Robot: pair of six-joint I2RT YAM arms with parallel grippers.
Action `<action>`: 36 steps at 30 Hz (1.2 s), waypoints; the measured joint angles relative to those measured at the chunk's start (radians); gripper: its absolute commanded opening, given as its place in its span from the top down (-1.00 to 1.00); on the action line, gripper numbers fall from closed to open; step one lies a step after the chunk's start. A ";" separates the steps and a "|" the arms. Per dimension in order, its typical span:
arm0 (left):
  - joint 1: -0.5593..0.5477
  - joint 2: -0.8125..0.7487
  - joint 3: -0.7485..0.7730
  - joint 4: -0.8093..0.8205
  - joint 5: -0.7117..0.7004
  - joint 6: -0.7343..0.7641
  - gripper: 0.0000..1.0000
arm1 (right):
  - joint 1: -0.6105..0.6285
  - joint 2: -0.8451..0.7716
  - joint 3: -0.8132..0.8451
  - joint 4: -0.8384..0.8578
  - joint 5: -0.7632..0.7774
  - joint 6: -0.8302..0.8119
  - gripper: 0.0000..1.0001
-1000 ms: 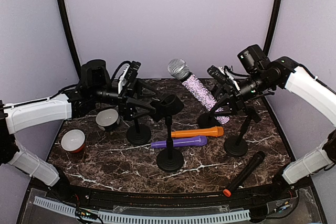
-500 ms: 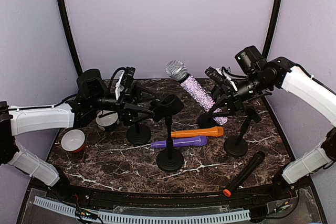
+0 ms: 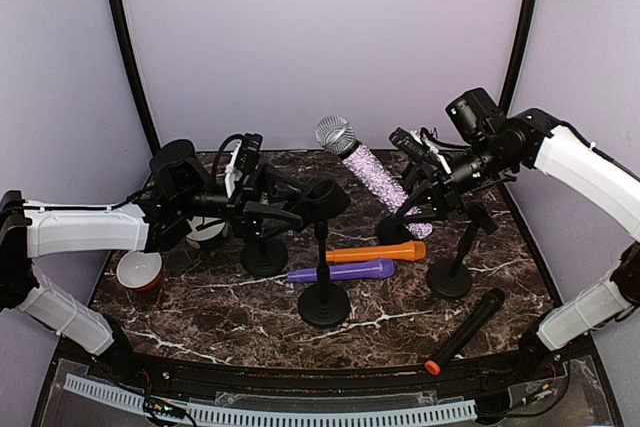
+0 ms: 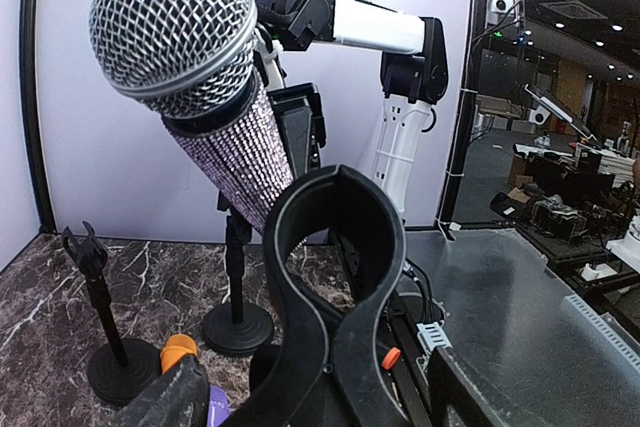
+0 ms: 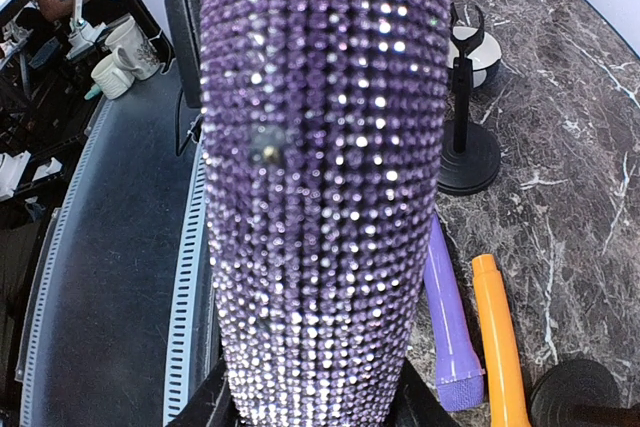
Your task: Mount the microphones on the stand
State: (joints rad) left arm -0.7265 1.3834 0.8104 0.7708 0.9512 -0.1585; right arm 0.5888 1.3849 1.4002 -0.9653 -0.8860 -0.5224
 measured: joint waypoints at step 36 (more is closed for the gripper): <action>-0.077 0.005 -0.045 0.043 -0.188 -0.033 1.00 | 0.099 -0.076 0.000 0.120 0.000 0.166 1.00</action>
State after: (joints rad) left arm -0.8036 1.3888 0.7654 0.8143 0.7628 -0.1913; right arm 0.6876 1.3087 1.4002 -0.8455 -0.8864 -0.3569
